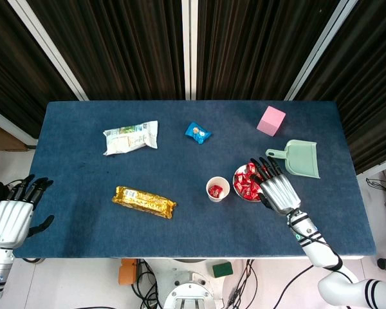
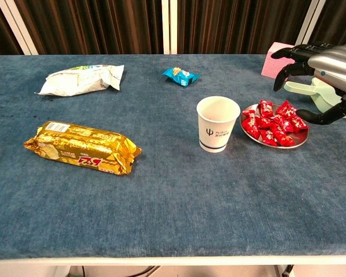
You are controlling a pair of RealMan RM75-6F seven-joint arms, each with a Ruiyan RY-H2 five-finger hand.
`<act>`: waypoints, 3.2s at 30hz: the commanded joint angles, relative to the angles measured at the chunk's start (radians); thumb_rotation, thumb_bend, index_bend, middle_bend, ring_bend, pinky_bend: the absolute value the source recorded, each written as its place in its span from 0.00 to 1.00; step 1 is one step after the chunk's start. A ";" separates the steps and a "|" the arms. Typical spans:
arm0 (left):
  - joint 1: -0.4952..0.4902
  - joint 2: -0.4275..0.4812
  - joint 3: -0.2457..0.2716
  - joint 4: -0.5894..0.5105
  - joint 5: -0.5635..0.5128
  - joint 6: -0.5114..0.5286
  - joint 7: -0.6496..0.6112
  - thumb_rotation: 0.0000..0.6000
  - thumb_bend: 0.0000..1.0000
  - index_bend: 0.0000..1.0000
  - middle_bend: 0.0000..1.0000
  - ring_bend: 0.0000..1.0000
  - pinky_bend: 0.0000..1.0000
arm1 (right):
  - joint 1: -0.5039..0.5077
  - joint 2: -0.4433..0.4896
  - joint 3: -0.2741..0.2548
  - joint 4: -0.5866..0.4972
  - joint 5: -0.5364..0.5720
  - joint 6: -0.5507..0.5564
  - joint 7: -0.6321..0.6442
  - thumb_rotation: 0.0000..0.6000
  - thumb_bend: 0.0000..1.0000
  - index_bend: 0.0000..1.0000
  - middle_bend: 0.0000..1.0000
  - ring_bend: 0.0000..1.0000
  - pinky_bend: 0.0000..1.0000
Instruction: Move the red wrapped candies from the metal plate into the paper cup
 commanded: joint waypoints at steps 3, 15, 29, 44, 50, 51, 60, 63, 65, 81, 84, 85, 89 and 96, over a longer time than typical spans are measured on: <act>0.002 0.001 0.002 0.002 0.005 0.005 -0.005 1.00 0.18 0.18 0.15 0.06 0.20 | -0.006 -0.006 -0.006 0.005 0.013 -0.005 -0.012 1.00 0.37 0.33 0.01 0.00 0.00; 0.004 0.000 0.005 0.001 0.013 0.008 0.004 1.00 0.18 0.18 0.15 0.06 0.20 | -0.006 -0.044 -0.029 0.048 0.065 -0.062 -0.043 1.00 0.37 0.39 0.01 0.00 0.00; 0.004 0.005 0.002 0.009 0.005 0.007 -0.018 1.00 0.18 0.18 0.15 0.06 0.20 | 0.013 -0.125 -0.017 0.149 0.106 -0.100 -0.049 1.00 0.37 0.40 0.00 0.00 0.00; 0.006 0.006 0.001 0.007 0.004 0.011 -0.022 1.00 0.18 0.18 0.15 0.06 0.20 | 0.023 -0.154 -0.019 0.187 0.108 -0.113 -0.042 1.00 0.39 0.56 0.01 0.00 0.00; 0.004 0.007 0.001 0.009 0.003 0.005 -0.022 1.00 0.18 0.18 0.15 0.06 0.20 | 0.019 -0.150 -0.015 0.183 0.103 -0.095 -0.037 1.00 0.42 0.68 0.01 0.00 0.00; 0.003 0.007 0.001 0.008 0.003 0.005 -0.022 1.00 0.18 0.18 0.15 0.06 0.20 | 0.017 -0.147 -0.013 0.180 0.096 -0.086 -0.026 1.00 0.43 0.69 0.02 0.00 0.00; 0.004 0.007 0.001 0.007 0.003 0.005 -0.021 1.00 0.18 0.18 0.15 0.06 0.20 | 0.020 -0.095 0.031 0.095 0.014 0.008 0.042 1.00 0.43 0.72 0.02 0.00 0.00; 0.005 0.008 -0.001 0.005 -0.001 0.008 -0.023 1.00 0.18 0.18 0.15 0.06 0.20 | 0.041 -0.085 0.059 0.045 -0.009 0.019 0.046 1.00 0.43 0.71 0.02 0.00 0.00; 0.006 0.008 -0.002 0.005 -0.003 0.009 -0.024 1.00 0.18 0.18 0.15 0.06 0.20 | 0.057 -0.086 0.072 0.023 -0.016 0.016 0.032 1.00 0.43 0.71 0.02 0.00 0.00; 0.010 0.009 0.003 0.016 0.012 0.020 -0.036 1.00 0.18 0.18 0.15 0.06 0.20 | 0.140 -0.198 0.080 0.070 -0.035 -0.041 0.048 1.00 0.30 0.12 0.00 0.00 0.00; 0.010 0.009 0.005 0.017 0.016 0.019 -0.036 1.00 0.18 0.18 0.15 0.06 0.20 | 0.134 -0.192 0.070 0.077 -0.061 -0.021 0.085 1.00 0.23 0.00 0.00 0.00 0.00; 0.010 0.009 0.005 0.017 0.017 0.020 -0.035 1.00 0.18 0.18 0.15 0.06 0.20 | 0.131 -0.189 0.068 0.079 -0.069 -0.012 0.094 1.00 0.20 0.00 0.00 0.00 0.00; 0.012 0.008 0.007 0.016 0.021 0.023 -0.031 1.00 0.18 0.18 0.15 0.06 0.20 | 0.102 -0.171 0.050 0.099 -0.092 0.035 0.123 1.00 0.20 0.00 0.00 0.00 0.00; 0.006 0.006 0.009 0.015 0.021 0.008 -0.022 1.00 0.18 0.18 0.15 0.06 0.20 | 0.038 -0.103 0.037 0.124 0.086 -0.023 0.067 1.00 0.22 0.09 0.00 0.00 0.00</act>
